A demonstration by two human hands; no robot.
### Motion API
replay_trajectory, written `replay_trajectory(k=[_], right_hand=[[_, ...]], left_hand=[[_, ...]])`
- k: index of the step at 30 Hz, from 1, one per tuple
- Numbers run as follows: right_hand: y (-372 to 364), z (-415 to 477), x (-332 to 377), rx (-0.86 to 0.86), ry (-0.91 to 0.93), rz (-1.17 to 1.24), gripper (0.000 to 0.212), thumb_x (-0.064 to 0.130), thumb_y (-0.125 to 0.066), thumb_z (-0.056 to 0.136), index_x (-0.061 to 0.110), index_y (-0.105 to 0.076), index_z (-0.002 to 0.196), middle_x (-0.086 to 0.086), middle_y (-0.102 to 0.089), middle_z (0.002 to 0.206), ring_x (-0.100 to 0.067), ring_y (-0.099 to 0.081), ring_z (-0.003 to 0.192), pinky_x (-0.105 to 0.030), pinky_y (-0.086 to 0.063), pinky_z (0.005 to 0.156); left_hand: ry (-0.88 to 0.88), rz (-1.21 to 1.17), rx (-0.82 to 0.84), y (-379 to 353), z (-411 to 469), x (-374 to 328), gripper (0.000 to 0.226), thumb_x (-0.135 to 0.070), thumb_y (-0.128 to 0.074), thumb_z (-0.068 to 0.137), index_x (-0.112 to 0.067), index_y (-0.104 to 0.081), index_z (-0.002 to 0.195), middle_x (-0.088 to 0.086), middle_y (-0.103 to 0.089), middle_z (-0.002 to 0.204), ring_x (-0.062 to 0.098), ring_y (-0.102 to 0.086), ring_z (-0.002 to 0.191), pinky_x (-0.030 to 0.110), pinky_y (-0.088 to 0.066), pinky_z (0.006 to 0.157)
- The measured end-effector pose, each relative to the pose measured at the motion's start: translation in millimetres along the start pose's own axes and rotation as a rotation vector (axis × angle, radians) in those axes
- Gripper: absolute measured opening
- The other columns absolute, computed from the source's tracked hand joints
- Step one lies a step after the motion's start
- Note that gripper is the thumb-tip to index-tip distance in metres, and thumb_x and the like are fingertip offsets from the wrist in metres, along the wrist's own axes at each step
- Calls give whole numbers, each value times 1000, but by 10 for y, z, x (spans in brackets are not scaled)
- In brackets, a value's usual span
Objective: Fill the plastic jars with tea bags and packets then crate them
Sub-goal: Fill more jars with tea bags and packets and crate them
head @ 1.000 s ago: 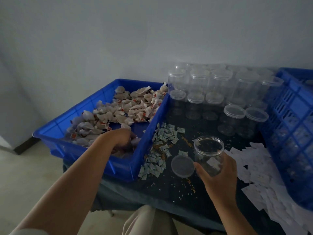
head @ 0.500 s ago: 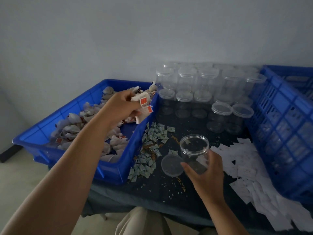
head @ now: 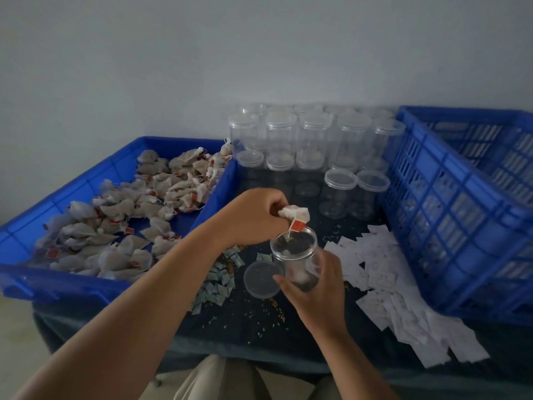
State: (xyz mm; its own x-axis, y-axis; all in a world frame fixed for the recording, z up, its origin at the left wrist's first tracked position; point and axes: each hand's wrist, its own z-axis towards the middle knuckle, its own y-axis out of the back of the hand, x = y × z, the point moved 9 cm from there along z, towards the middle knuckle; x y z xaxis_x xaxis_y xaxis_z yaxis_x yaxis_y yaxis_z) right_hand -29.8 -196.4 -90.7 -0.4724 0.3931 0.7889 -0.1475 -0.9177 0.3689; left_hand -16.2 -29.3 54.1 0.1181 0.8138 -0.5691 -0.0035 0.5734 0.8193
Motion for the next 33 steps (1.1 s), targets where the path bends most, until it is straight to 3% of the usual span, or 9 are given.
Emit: replay_trajectory(k=[6,10,14,17,19,21,27,31,33], right_hand=[[15,-5,22,-3,9,21,78,76,-82,69,27,-59,126,19,-54,117,-3,-55,110,-21,-52,82],[14,-6,25,-4,13,33,77,69,-85,69,28,-59,127,20,-54,118,-6,-56,108,-28,-56,80],[0,-10,22,8,15,36,74,70,-85,69,29,-58,124,27,-51,117,-8,-57,107,-33,-58,81],[-4,-9,11,7,9,35,75,71,-83,68,28,-59,124,22,-53,115,-6,-56,107,-30,-56,82],[-12,-11,-5,11,-4,40,76,72,-83,67,28,-58,124,20,-53,116,-5,-56,108,-25,-54,82],[-21,-16,-17,19,-9,42,75,72,-82,68,28,-58,124,20,-53,116,-5,-56,108,-22,-52,81],[-35,-20,-22,37,-20,35,76,74,-80,68,27,-58,124,16,-54,116,-4,-56,108,-13,-47,80],[-36,-24,-28,37,-25,26,75,74,-81,68,28,-57,123,19,-53,116,-3,-55,108,-16,-47,80],[-36,-24,-22,35,-18,27,74,73,-81,68,29,-57,123,22,-51,118,-1,-55,108,-16,-47,80]], left_hand=[[53,25,147,-20,-40,145,22,-34,-80,89,-43,-69,106,-22,-72,101,-14,-64,88,16,-48,76],[97,31,-7,322,-98,438,12,-34,-73,96,-45,-70,100,-23,-72,98,-19,-63,87,15,-46,76],[298,86,-103,709,-252,1181,12,-22,-67,100,-32,-72,97,-11,-75,92,1,-72,79,23,-50,71],[552,323,194,607,-486,1863,22,-20,-65,101,-23,-71,122,-2,-70,120,18,-69,101,33,-57,84],[679,396,508,354,-763,2160,48,-24,-64,101,-34,-55,147,-3,-57,144,20,-59,122,38,-56,98],[705,416,669,155,-934,2255,71,-14,-61,98,-45,-38,158,-4,-45,159,23,-52,134,41,-53,106],[669,359,429,172,-884,2315,64,-1,-62,91,-38,-61,143,-8,-56,142,21,-59,126,41,-57,101],[555,406,279,349,-756,2234,12,-28,-60,104,-31,-62,116,-2,-64,126,14,-61,98,33,-50,83],[540,376,176,459,-698,2218,10,-35,-62,104,-28,-61,112,-5,-63,115,14,-60,95,31,-47,75]])
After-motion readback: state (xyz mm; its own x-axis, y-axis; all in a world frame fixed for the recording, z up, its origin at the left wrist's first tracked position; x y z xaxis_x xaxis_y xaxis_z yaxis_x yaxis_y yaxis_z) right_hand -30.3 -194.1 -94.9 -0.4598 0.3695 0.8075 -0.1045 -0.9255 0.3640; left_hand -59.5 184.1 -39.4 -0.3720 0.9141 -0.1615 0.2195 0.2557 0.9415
